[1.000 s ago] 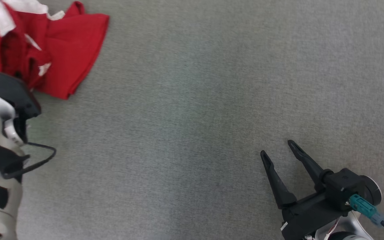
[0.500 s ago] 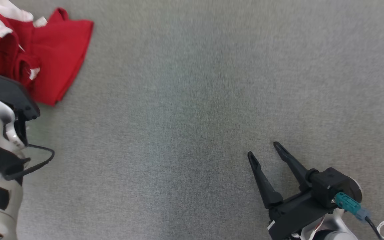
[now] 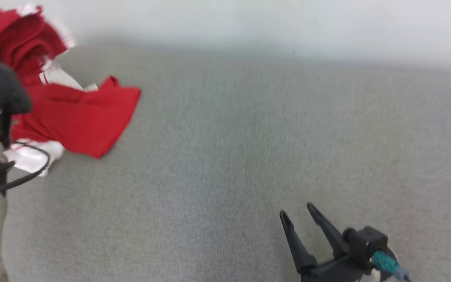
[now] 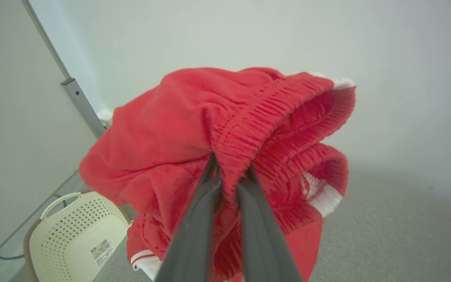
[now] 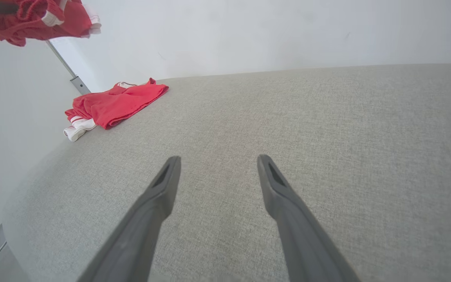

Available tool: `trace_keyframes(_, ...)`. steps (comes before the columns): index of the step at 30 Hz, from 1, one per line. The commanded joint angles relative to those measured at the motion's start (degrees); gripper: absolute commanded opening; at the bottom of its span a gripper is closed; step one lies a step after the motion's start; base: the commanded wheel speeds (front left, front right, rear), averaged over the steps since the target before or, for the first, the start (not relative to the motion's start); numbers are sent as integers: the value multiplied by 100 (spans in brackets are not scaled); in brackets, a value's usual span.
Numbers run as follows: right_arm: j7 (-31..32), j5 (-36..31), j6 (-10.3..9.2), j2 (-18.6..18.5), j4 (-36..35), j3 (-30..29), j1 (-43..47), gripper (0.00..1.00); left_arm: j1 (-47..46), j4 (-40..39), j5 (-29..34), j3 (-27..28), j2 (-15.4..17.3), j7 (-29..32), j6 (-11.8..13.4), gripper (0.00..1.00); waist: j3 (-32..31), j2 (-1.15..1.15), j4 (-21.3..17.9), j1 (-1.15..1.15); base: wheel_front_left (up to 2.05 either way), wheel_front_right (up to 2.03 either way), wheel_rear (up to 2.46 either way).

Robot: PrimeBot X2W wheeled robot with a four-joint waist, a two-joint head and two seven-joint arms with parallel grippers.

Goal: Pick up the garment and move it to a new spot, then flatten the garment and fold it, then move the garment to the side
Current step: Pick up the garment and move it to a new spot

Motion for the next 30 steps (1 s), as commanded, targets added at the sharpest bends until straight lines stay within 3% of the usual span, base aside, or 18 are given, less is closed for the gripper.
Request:
trace_keyframes(1,-51,58,-12,30,39,-6,106,100,-36,-36,35,-30,-42,8,-34,0,-861,0,-56,1,0,0,0)
trace_keyframes(9,-176,71,-12,57,204,-250,272,100,-6,-636,-10,-526,-728,193,-363,0,-1410,0,-355,1,0,0,0)
trace_keyframes(12,-118,0,-12,56,158,-405,341,100,296,-913,-173,-756,-1199,201,-396,0,-1509,0,-582,1,0,0,0)
trace_keyframes(16,15,-94,-12,57,14,-564,405,100,826,-1441,-545,-1207,-1519,230,-397,0,-1530,0,-1036,1,0,0,0)
trace_keyframes(20,166,-171,-12,56,-154,-689,507,100,1501,-2035,-912,-1908,-1643,244,-400,0,-1468,0,-1504,1,0,0,0)
trace_keyframes(25,307,-189,-12,54,-327,-695,522,100,2186,-2448,-1283,-2356,-1661,52,-389,0,-1314,0,-2063,1,0,0,0)
trace_keyframes(30,366,-146,-12,55,-411,-639,462,100,2763,-2614,-1585,-2884,-1660,-213,-184,0,-1147,0,-2473,1,0,0,0)
